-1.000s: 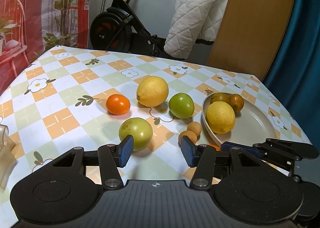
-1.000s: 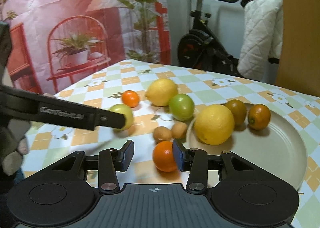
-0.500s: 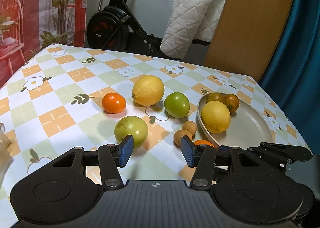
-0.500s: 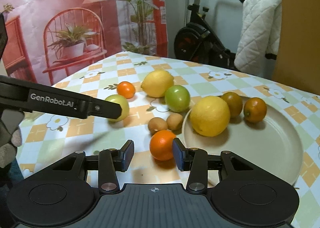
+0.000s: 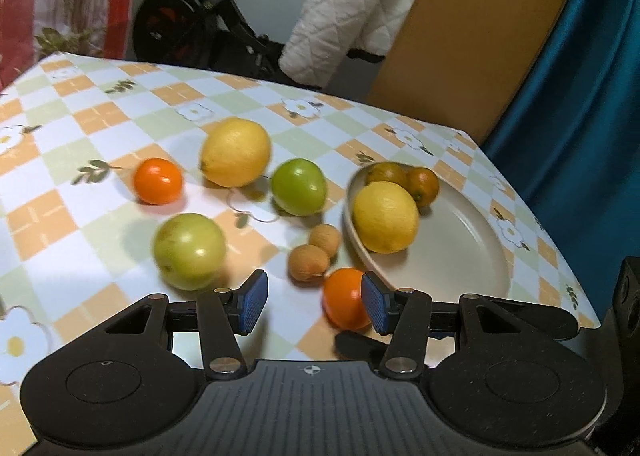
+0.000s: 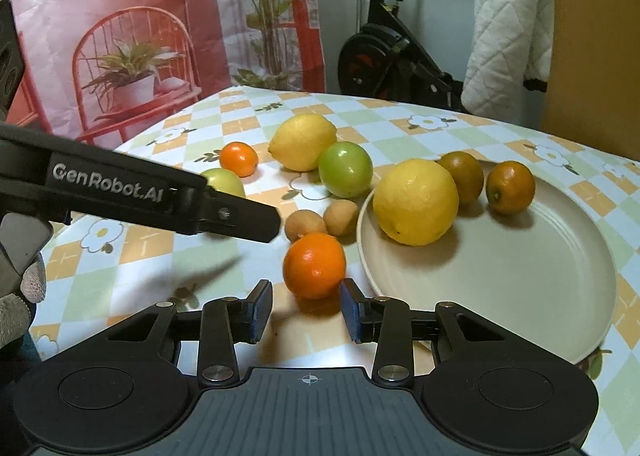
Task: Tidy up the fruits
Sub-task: 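Lower the left gripper and close it on the bright orange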
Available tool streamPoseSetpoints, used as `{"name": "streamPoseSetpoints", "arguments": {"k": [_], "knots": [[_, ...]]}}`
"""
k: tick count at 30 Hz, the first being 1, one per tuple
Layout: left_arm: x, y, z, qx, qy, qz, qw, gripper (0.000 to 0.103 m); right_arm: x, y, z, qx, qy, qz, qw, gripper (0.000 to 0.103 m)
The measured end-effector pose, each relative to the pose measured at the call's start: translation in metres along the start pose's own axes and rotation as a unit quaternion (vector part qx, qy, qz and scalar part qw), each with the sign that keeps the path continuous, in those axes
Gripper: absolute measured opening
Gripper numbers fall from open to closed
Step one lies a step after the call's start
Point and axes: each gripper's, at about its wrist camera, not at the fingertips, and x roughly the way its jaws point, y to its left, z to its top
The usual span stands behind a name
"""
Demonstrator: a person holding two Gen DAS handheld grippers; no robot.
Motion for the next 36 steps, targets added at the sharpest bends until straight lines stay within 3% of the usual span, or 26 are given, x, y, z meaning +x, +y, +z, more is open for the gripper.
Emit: {"name": "streamPoseSetpoints", "arguments": {"k": [10,13,36], "knots": [[0.028,-0.01,0.0,0.005,0.029,-0.014,0.9995,0.052,0.005,-0.001,0.0,0.0,-0.01,-0.001,1.0,0.031],[0.031,-0.011,0.0,0.007,0.029,-0.022,0.9993,0.04,0.007,0.0,0.0,-0.001,-0.013,0.0,1.0,0.031],[0.006,-0.027,-0.001,0.03,-0.001,-0.012,0.9995,0.039,-0.007,0.003,0.005,0.0,-0.05,0.01,0.999,0.034]]}}
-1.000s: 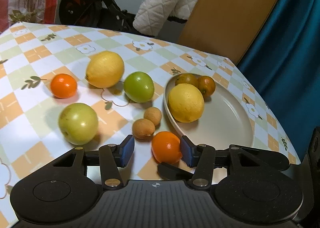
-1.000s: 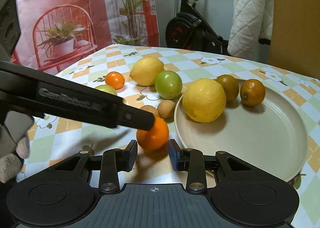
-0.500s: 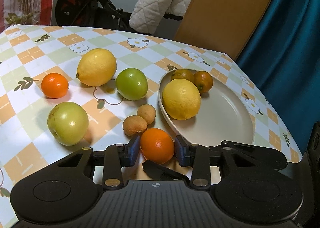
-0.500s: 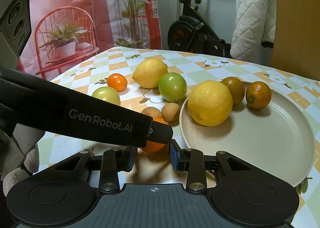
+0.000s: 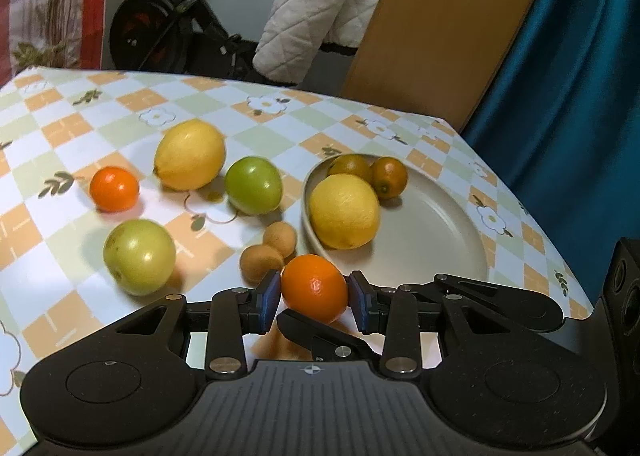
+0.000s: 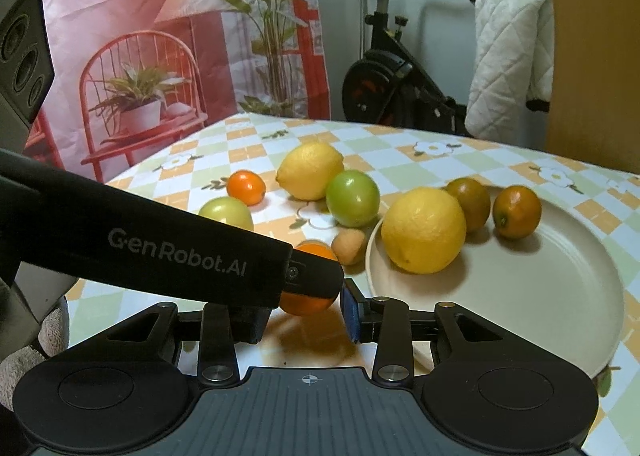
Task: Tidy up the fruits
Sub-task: 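Carry the orange with the left gripper onto the plate and open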
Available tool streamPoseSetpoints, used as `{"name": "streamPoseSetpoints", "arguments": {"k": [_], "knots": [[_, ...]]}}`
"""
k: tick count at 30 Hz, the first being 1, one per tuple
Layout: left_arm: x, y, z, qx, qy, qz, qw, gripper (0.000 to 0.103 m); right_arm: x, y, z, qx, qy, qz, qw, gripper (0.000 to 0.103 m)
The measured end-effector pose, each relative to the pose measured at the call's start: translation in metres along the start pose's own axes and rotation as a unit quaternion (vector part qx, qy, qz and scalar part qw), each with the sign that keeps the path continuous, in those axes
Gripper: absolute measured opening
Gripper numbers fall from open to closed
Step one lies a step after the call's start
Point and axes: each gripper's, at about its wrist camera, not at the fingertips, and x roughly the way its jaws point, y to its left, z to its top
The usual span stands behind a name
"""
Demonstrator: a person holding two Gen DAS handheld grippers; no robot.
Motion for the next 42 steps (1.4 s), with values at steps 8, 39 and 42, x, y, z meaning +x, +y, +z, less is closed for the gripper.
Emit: {"name": "streamPoseSetpoints", "arguments": {"k": [8,39,42], "knots": [[0.007,-0.021,0.01,0.032,-0.002,-0.009,0.9994,0.039,-0.011,-0.013,0.001,0.018,-0.018,-0.021,0.999,0.034],[0.053,-0.054,0.019,0.082,0.024,-0.002,0.9964,0.039,-0.001,-0.058,-0.013,0.087,-0.01,-0.075,0.993,0.035],[0.048,-0.053,0.02,0.08,0.016,0.005,0.9966,0.039,-0.003,-0.058,-0.012,0.087,-0.013,-0.08,0.993,0.037]]}}
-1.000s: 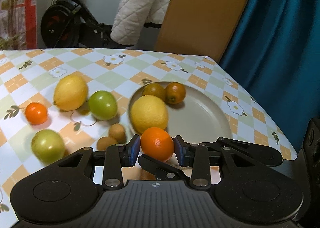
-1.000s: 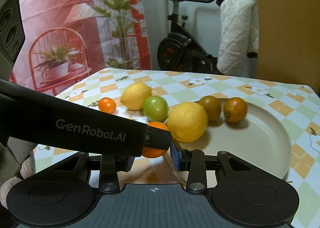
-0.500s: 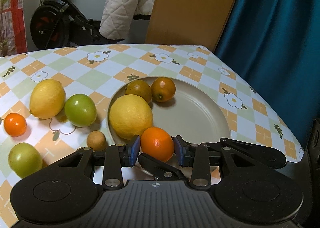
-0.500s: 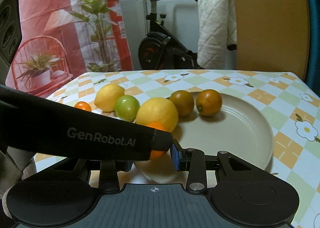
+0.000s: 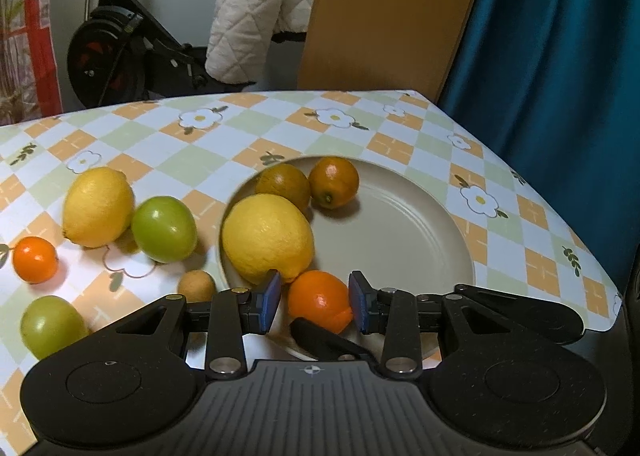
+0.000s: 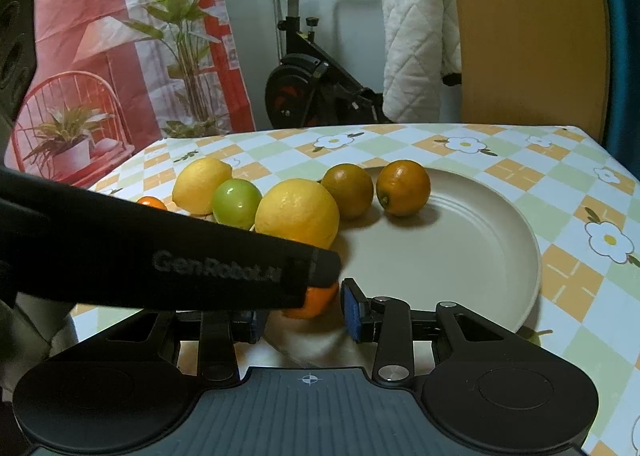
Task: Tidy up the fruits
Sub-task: 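Carry the orange with the left gripper onto the plate and open, then move the open left gripper to the pale green round fruit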
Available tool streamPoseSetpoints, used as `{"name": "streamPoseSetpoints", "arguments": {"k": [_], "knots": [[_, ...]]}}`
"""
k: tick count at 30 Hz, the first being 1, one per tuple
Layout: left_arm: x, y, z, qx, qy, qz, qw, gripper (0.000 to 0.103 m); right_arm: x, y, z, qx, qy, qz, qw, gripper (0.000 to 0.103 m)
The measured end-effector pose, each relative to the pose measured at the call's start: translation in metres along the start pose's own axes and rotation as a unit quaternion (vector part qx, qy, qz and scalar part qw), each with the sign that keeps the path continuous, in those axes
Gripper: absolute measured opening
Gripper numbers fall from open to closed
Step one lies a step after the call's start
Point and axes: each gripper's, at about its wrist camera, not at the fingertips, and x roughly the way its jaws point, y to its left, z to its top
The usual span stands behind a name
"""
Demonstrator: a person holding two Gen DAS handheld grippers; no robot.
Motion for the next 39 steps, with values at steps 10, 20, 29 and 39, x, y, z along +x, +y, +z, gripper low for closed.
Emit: {"name": "streamPoseSetpoints", "arguments": {"k": [10,20,29,39], "knots": [[-0.045,0.029,0.0,-0.041,-0.05,0.031,0.9974,0.039,-0.016,0.003,0.003,-0.01,-0.024,-0.001,1.0,0.042],[-0.08,0.067,-0.017,-0.066,-0.073,0.112,0.9888,0.039,-0.024,0.018,0.004,-0.031,-0.037,0.018,0.999,0.042],[-0.091,0.09,-0.027,-0.095,-0.077,0.127,0.9843,0.04,-0.023,0.029,0.004,-0.049,-0.031,0.037,0.998,0.038],[-0.094,0.101,-0.033,-0.106,-0.089,0.131,0.9817,0.04,-0.021,0.04,0.007,-0.065,-0.032,0.033,0.997,0.038]]}}
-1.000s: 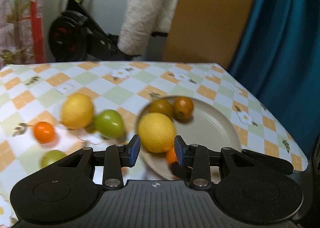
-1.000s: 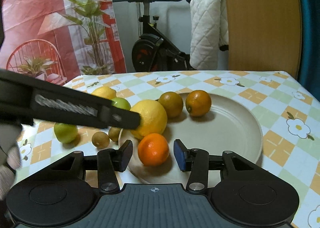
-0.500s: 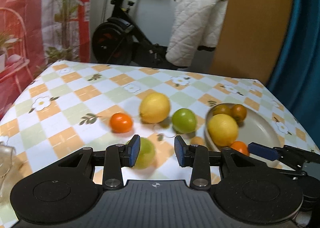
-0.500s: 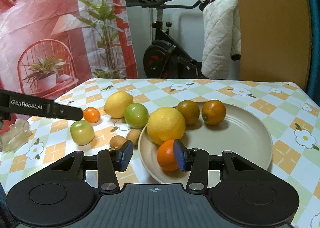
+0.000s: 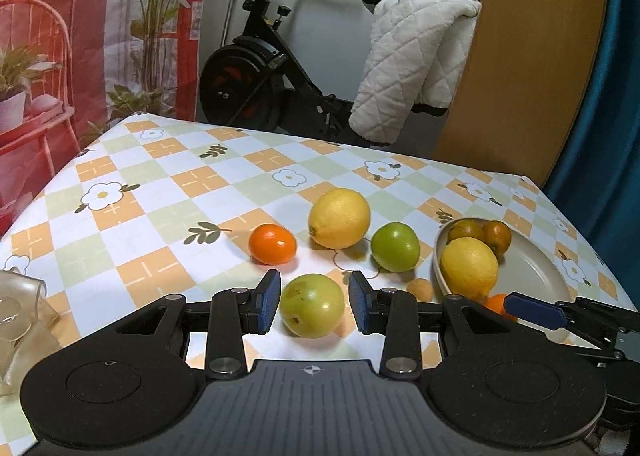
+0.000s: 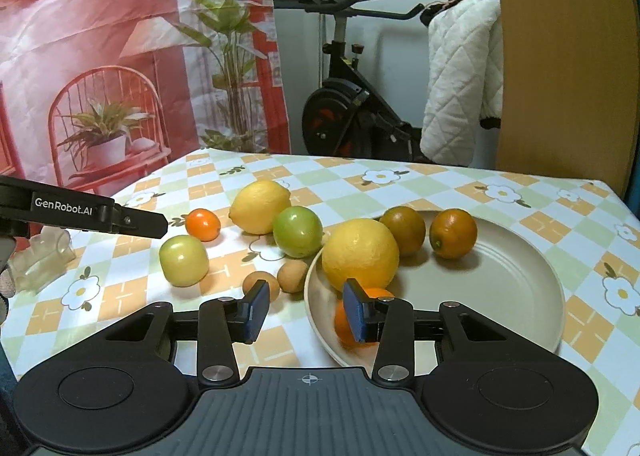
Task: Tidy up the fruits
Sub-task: 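Move the open left gripper to the pale green round fruit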
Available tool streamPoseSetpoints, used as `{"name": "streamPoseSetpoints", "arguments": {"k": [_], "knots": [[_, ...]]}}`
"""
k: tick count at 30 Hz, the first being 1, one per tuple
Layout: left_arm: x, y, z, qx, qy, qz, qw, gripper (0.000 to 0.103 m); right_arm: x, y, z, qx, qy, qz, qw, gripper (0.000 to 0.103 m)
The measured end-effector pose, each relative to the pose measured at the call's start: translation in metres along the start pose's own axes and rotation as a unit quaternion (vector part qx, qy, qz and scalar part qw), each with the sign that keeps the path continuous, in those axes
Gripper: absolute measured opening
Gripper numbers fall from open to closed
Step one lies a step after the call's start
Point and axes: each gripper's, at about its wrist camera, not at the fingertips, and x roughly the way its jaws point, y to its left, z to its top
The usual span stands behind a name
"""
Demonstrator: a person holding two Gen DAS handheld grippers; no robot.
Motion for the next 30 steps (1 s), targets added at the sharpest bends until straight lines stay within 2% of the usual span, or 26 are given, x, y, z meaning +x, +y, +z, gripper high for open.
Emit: {"name": "streamPoseSetpoints", "arguments": {"k": [8,15,23,30], "knots": [[-0.006,0.019,0.003,-0.031,-0.02,-0.019,0.9991,0.04,0.006,0.008,0.005,-0.016,0.006,0.005,1.0,0.038],[-0.005,0.031,0.013,-0.045,-0.03,-0.017,0.9984,0.046,0.022,0.027,0.017,-0.041,0.022,0.042,0.998,0.038],[0.004,0.038,0.023,-0.02,-0.001,-0.01,0.9998,0.046,0.051,0.058,0.036,-0.078,0.039,0.088,0.992,0.038],[0.013,0.042,0.024,0.008,0.033,-0.008,0.9994,0.048,0.073,0.079,0.038,-0.094,0.07,0.12,0.986,0.039]]}}
